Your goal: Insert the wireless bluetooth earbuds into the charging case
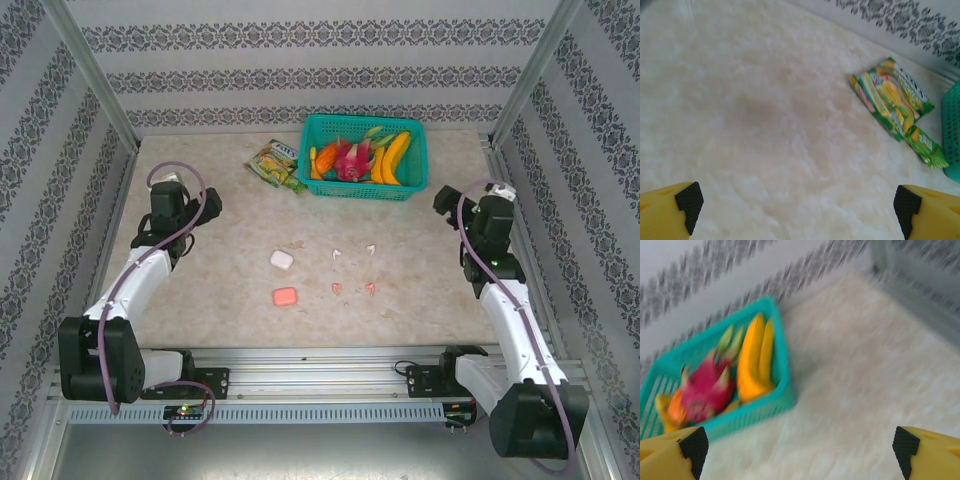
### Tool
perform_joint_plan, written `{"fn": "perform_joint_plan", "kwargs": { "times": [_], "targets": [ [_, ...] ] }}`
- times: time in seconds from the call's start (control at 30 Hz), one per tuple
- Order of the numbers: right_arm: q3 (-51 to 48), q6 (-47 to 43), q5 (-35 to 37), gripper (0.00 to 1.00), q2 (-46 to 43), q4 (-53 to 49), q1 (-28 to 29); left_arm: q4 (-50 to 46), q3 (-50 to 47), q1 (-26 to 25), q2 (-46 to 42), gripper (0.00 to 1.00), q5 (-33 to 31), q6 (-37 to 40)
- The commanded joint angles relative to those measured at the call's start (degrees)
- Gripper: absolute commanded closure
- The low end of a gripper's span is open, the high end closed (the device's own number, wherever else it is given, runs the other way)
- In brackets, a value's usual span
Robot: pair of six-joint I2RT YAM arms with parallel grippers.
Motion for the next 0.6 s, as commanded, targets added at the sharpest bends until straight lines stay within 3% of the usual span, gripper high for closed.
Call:
{"fn": "perform_joint_plan", "kwargs": {
  "times": [0.0, 0.17, 0.33, 0.57],
  "targets": [
    [5.68, 2.20, -9.69, 0.07, 2.46, -15.99, 6.59, -12.89, 1.04, -0.69, -2.65, 0.00, 4.19, -8.99],
    [7.09, 9.06, -6.54, 0.13, 7.32, -23.02, 23.00, -15.93, -0.70, -0.69, -5.28, 0.00, 7.99, -13.95],
    [11.81, 16.16, 3.98, 0.14, 17.38, -25.86, 43.21, -16.91, -0.85, -0.69, -6.31, 0.00, 9.89, -19.97],
    [27.09, 20.05, 6.79, 0.15, 38.49, -30.01, 56.54, -18.41, 0.95, -0.52, -4.84, 0.00, 8.05, -21.98]
  ]
}}
